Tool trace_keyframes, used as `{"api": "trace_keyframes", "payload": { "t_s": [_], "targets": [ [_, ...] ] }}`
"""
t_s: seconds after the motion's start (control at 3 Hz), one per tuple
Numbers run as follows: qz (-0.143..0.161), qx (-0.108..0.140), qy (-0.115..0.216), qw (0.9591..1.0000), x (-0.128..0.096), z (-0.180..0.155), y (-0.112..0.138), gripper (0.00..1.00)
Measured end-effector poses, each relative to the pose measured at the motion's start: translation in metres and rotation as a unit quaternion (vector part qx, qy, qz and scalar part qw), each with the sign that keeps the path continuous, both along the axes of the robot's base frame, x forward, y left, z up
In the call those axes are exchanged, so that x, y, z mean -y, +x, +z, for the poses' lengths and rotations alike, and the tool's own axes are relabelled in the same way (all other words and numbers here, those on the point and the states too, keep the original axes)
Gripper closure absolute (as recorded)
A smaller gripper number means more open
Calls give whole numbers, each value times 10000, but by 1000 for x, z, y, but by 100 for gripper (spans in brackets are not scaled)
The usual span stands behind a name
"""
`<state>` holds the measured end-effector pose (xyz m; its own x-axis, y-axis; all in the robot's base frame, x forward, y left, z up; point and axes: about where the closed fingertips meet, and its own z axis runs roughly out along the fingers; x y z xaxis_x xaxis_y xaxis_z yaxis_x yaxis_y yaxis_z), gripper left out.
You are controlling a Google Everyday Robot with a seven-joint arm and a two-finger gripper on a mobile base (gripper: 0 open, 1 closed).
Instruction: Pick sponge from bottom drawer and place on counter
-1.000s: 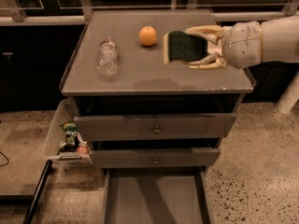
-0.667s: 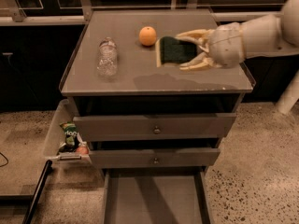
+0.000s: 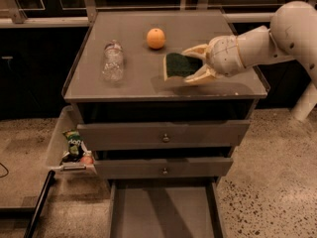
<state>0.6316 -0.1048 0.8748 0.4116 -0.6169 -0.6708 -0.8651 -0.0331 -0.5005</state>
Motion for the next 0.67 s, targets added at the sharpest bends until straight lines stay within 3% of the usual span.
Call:
{"api": "trace_keyframes", "payload": {
  "t_s": [0.33,0.67],
  "targets": [
    [-256,321,127,9991,7,-5,0,100],
    [-356,396,170,9984,9,-4,4,100]
  ]
}}
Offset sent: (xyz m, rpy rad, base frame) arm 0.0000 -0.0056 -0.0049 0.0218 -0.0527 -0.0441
